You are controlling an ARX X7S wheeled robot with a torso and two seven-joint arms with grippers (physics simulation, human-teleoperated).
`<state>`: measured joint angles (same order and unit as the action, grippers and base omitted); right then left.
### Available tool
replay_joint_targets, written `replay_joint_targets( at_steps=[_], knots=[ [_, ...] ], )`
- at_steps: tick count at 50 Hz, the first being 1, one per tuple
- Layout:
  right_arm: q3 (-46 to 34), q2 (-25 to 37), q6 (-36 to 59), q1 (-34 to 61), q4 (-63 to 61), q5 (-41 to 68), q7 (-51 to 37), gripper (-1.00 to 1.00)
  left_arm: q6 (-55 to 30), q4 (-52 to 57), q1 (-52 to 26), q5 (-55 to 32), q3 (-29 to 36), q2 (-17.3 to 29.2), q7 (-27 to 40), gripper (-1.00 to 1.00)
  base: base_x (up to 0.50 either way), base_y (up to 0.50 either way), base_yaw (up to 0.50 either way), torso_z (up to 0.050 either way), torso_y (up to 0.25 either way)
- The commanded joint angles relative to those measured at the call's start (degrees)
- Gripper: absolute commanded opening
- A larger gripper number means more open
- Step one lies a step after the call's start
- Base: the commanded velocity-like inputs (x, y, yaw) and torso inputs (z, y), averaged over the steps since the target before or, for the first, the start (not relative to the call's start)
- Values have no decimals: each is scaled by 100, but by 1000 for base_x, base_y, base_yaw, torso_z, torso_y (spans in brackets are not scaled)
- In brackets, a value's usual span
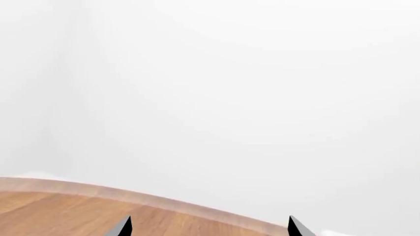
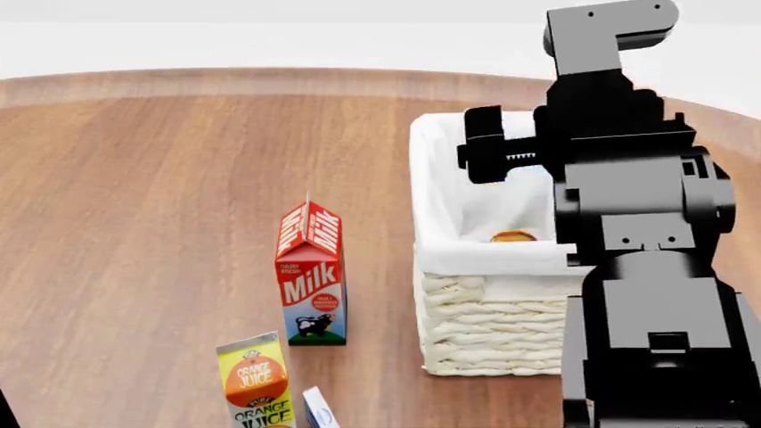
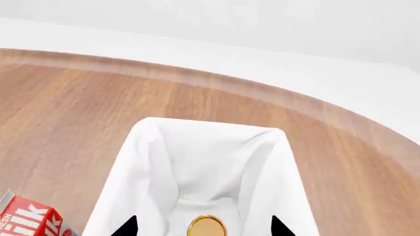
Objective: Pick up the alphabet soup, and put it in the basket.
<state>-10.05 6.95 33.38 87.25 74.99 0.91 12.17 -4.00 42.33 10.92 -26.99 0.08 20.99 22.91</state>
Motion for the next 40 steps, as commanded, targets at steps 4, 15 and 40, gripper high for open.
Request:
replay_joint_targets(
  at_steps=[4,15,40],
  knots=[
    [249,14,-890,107,-5,47,-152,100,33,38,26,-27,-1,29,19,100,0,0,0,0,0],
    [212,15,-1934,-28,-323,-10,-148,100,30,59,20,-7,37,43,45,100,0,0,0,0,0],
    [476,390,-2002,-1915,-4581,106,-710,100,128,291,177,35,39,133,69,100,0,0,0,0,0]
  ],
)
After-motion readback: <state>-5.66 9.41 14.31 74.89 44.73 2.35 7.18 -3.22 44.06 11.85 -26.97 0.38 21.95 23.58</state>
